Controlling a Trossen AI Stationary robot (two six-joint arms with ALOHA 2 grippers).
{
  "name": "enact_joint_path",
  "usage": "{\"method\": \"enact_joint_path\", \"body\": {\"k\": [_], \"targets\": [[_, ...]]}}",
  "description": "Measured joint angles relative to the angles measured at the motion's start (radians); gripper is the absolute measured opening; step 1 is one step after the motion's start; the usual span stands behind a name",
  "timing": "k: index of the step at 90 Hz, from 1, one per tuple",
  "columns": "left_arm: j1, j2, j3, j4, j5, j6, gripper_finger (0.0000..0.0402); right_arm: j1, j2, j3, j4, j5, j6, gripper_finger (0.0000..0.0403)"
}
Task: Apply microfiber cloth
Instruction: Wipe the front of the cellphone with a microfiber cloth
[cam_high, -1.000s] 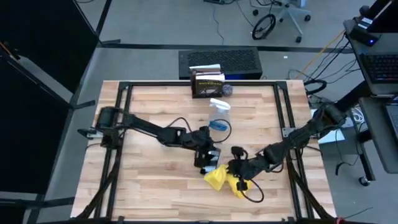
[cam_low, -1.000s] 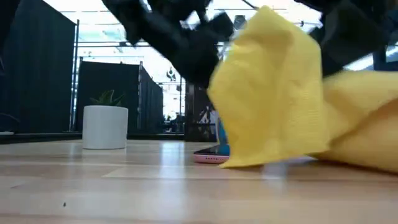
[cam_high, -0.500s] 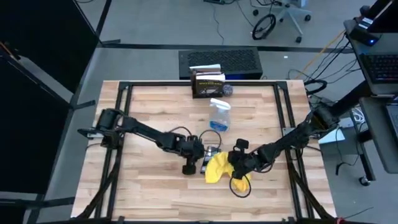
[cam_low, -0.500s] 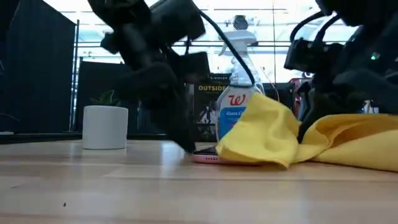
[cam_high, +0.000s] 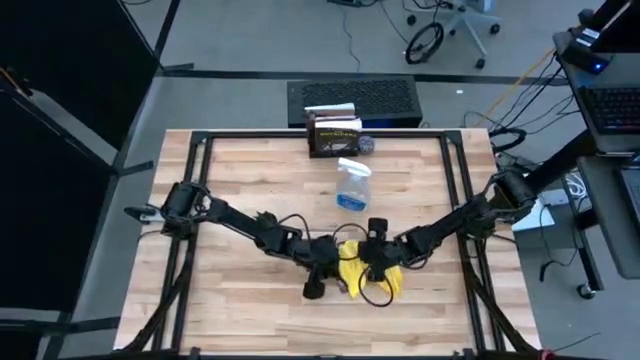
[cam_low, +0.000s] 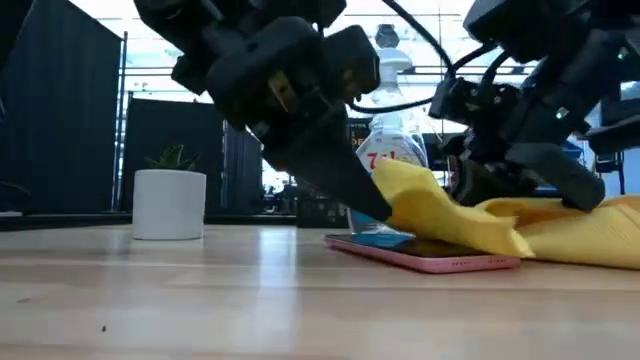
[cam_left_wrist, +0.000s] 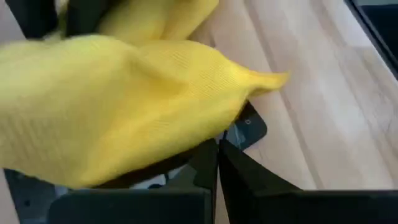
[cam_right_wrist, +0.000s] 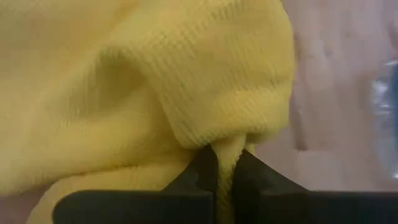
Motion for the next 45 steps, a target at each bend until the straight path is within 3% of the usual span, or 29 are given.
{"method": "enact_joint_path", "body": {"k": [9, 29, 38, 45], "targets": [[0.001, -0.051, 0.011, -0.065, -0.028, 0.027, 0.0000, 0.023, -0.119, 0.000, -0.112, 0.001, 0.007, 0.0002], [0.032, -0.189, 0.003, -0.168, -0.244, 0.144, 0.0000, 0.119, -0.404, 0.000, -0.288, 0.003, 0.085, 0.0002], [0.073, -0.192, -0.031, -0.039, -0.236, 0.181, 0.0000, 0.156, -0.474, 0.000, -0.240, 0.005, 0.079, 0.0002], [0.111, -0.162, -0.086, 0.106, -0.162, 0.194, 0.0000, 0.181, -0.499, -0.020, -0.129, 0.007, 0.044, 0.0002]]}}
